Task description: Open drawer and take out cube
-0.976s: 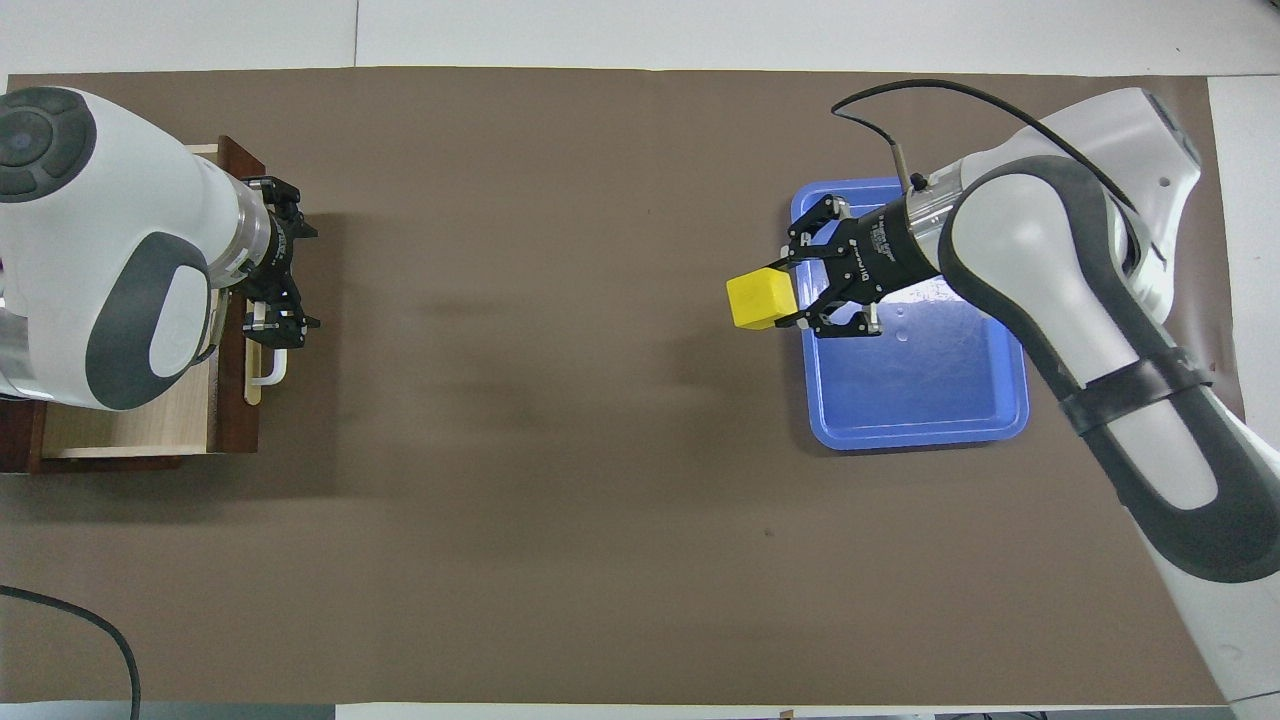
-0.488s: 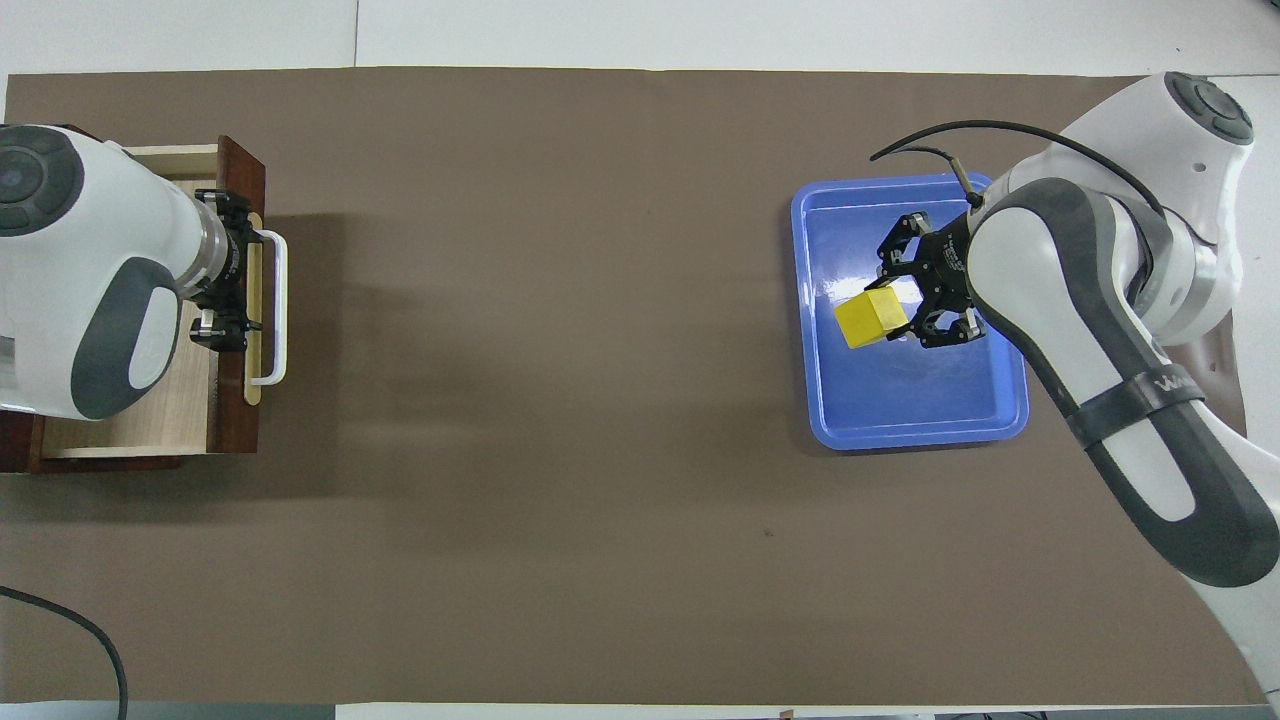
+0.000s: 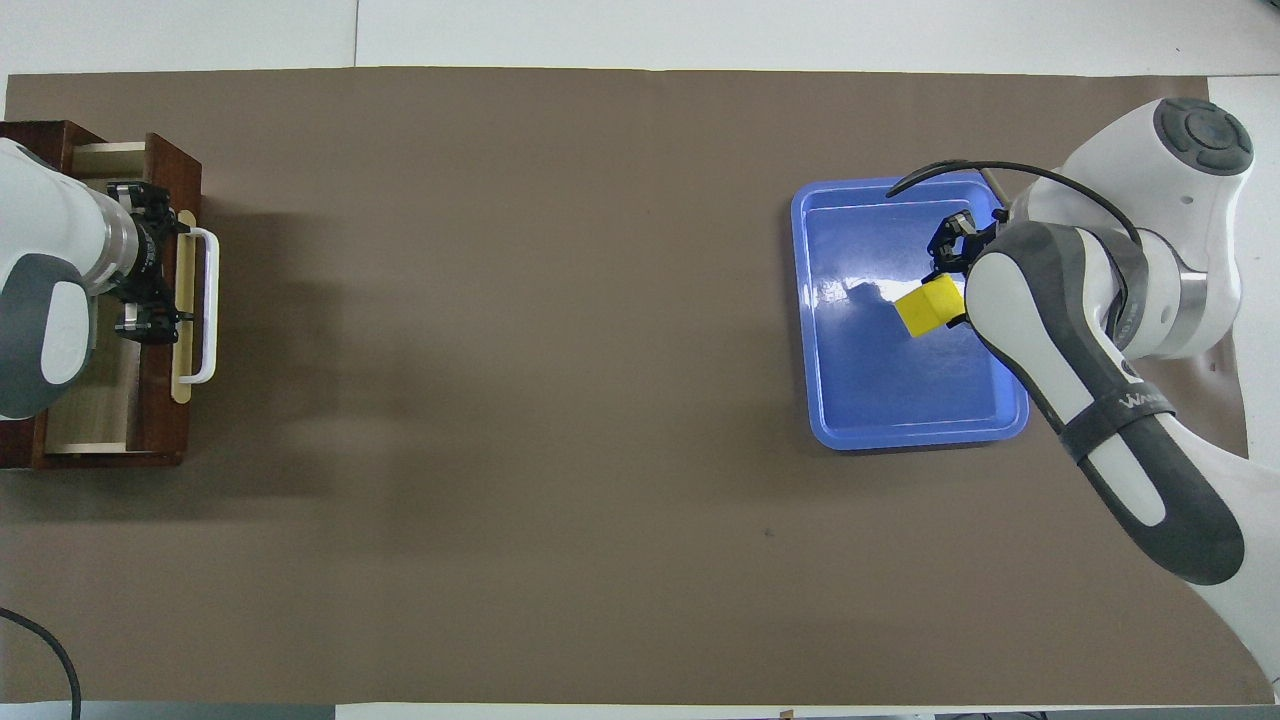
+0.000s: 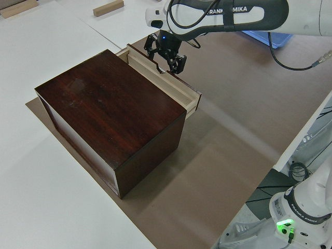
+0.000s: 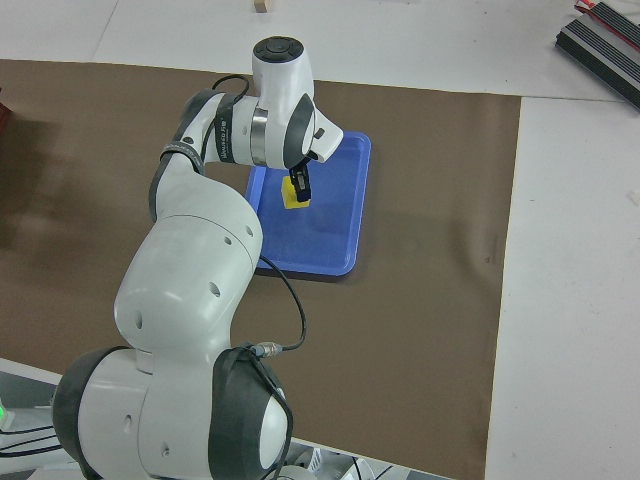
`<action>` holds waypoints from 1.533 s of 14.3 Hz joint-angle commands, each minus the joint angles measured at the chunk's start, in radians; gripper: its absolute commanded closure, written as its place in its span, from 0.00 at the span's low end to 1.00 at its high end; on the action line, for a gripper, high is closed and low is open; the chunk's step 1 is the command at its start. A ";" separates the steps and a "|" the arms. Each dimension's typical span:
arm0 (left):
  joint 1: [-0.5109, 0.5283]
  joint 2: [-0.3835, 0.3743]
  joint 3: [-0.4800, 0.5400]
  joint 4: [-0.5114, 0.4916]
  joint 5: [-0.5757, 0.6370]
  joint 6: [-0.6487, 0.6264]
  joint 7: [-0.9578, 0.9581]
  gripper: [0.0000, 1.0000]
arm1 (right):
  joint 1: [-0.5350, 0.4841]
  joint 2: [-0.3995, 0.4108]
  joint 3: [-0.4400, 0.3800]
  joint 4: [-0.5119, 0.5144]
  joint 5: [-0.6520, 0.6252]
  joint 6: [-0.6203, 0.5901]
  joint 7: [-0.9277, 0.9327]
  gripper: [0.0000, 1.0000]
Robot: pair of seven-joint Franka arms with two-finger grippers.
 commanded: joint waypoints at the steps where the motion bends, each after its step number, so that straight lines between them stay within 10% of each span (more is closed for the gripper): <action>1: 0.067 -0.025 -0.003 -0.032 0.032 0.048 0.039 0.00 | -0.006 -0.042 0.010 -0.076 -0.028 0.088 0.100 1.00; 12: 0.101 -0.019 -0.012 0.055 0.033 -0.098 0.190 0.00 | 0.045 -0.057 0.010 -0.151 -0.024 0.115 0.398 1.00; 22: 0.016 -0.078 -0.026 0.267 -0.140 -0.538 1.078 0.00 | -0.024 -0.068 0.009 -0.153 -0.042 0.072 0.326 1.00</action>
